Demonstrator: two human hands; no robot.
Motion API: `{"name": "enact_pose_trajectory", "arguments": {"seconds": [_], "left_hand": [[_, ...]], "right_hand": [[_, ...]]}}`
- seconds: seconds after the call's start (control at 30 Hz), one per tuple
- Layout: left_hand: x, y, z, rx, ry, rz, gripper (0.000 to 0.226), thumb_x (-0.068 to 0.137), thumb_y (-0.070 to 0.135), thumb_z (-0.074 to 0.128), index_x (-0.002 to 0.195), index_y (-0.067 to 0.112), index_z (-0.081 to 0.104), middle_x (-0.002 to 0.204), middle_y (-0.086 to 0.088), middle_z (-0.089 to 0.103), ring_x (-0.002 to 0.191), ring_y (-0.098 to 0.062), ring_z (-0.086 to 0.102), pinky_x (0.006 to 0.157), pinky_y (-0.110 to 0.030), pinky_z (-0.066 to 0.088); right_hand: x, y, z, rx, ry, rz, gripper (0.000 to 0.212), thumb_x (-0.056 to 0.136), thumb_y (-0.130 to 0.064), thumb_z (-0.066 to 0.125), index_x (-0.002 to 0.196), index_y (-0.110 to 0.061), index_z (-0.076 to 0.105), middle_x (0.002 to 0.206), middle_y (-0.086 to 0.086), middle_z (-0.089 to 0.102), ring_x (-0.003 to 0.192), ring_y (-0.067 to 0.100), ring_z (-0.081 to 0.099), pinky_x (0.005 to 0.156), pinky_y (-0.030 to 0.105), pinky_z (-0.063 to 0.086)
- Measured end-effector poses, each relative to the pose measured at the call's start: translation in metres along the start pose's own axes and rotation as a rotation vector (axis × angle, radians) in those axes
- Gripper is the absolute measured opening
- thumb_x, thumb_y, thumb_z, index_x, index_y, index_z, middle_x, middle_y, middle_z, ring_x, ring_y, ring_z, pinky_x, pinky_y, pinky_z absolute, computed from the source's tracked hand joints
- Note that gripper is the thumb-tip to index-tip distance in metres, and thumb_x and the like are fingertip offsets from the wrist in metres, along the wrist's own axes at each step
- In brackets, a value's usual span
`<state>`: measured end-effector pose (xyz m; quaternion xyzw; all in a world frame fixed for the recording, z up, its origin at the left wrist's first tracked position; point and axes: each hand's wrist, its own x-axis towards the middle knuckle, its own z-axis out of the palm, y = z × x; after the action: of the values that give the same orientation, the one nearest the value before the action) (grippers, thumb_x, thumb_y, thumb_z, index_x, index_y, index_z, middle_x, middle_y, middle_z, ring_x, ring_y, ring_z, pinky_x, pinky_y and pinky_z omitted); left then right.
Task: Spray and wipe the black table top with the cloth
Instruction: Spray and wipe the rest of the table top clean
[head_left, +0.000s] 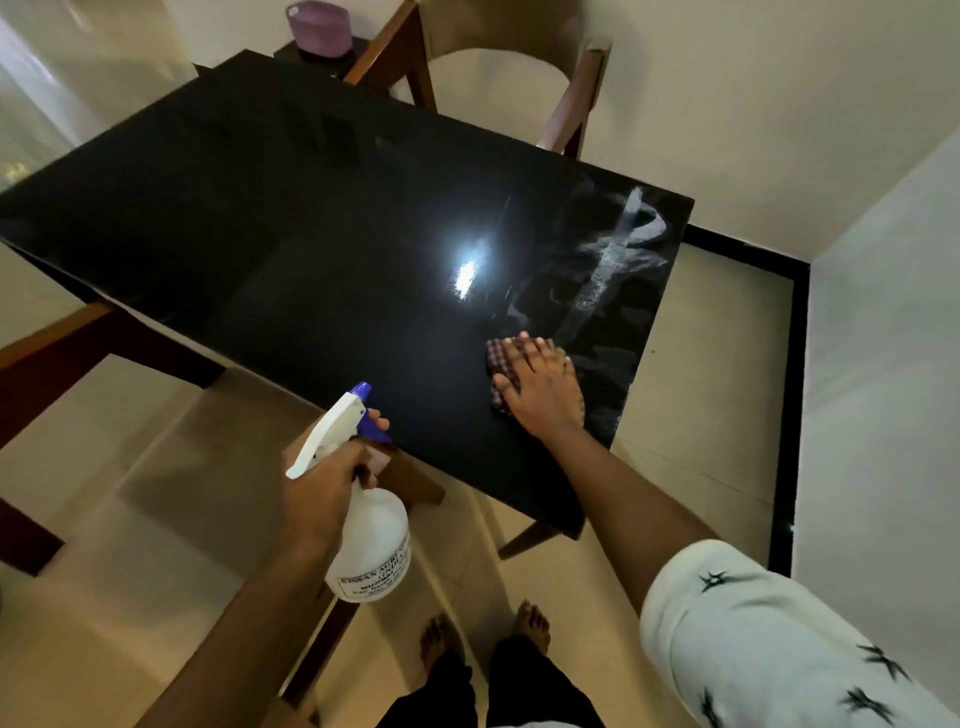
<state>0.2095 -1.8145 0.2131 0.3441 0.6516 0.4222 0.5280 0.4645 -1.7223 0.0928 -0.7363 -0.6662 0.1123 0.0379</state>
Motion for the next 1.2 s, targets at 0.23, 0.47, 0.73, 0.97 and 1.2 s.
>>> {"name": "enact_pose_trajectory", "arguments": {"seconds": [0.23, 0.47, 0.73, 0.97, 1.2], "left_hand": [[0.015, 0.019, -0.003, 0.130, -0.160, -0.020, 0.041, 0.085, -0.003, 0.056, 0.120, 0.018, 0.050, 0.103, -0.005, 0.062, 0.085, -0.017, 0.059, 0.069, -0.025, 0.047], [0.028, 0.057, 0.020, 0.379, -0.343, 0.019, 0.037, 0.086, -0.003, 0.056, 0.111, 0.021, 0.042, 0.081, -0.003, 0.052, 0.072, -0.014, 0.051, 0.058, -0.020, 0.036], [0.085, 0.095, 0.071, 0.327, -0.242, 0.228, 0.043, 0.088, 0.000, 0.058, 0.121, 0.026, 0.053, 0.100, 0.007, 0.065, 0.081, -0.015, 0.061, 0.065, -0.024, 0.048], [0.124, 0.101, 0.101, 0.227, -0.095, 0.239, 0.054, 0.083, -0.010, 0.054, 0.109, 0.038, 0.056, 0.111, 0.006, 0.061, 0.108, -0.017, 0.055, 0.089, -0.037, 0.047], [0.145, 0.097, 0.117, 0.298, -0.070, 0.287, 0.058, 0.077, -0.015, 0.055, 0.111, 0.032, 0.052, 0.101, 0.009, 0.057, 0.102, -0.015, 0.052, 0.079, -0.026, 0.043]], "right_hand": [[-0.017, -0.035, 0.012, 0.009, -0.073, -0.220, 0.071, 0.093, -0.065, 0.029, 0.153, -0.029, 0.014, 0.162, 0.000, 0.006, 0.148, 0.022, 0.000, 0.118, 0.050, 0.001], [0.012, -0.010, 0.011, -0.050, -0.049, -0.425, 0.072, 0.089, -0.069, 0.020, 0.152, -0.034, 0.016, 0.161, -0.005, 0.014, 0.148, 0.017, 0.010, 0.119, 0.047, 0.010], [0.088, 0.052, -0.025, -0.044, -0.133, -0.247, 0.086, 0.079, -0.072, 0.008, 0.154, -0.028, 0.004, 0.162, 0.002, -0.002, 0.148, 0.023, -0.004, 0.117, 0.048, -0.003], [0.067, 0.034, 0.005, -0.028, -0.057, -0.727, 0.072, 0.091, -0.062, 0.037, 0.152, -0.029, 0.020, 0.160, 0.004, 0.017, 0.148, 0.026, 0.011, 0.116, 0.051, 0.003], [0.149, 0.079, -0.024, -0.018, -0.019, -0.328, 0.080, 0.082, -0.071, 0.019, 0.151, -0.030, 0.025, 0.160, -0.002, 0.019, 0.147, 0.023, 0.014, 0.115, 0.057, 0.015]]}}
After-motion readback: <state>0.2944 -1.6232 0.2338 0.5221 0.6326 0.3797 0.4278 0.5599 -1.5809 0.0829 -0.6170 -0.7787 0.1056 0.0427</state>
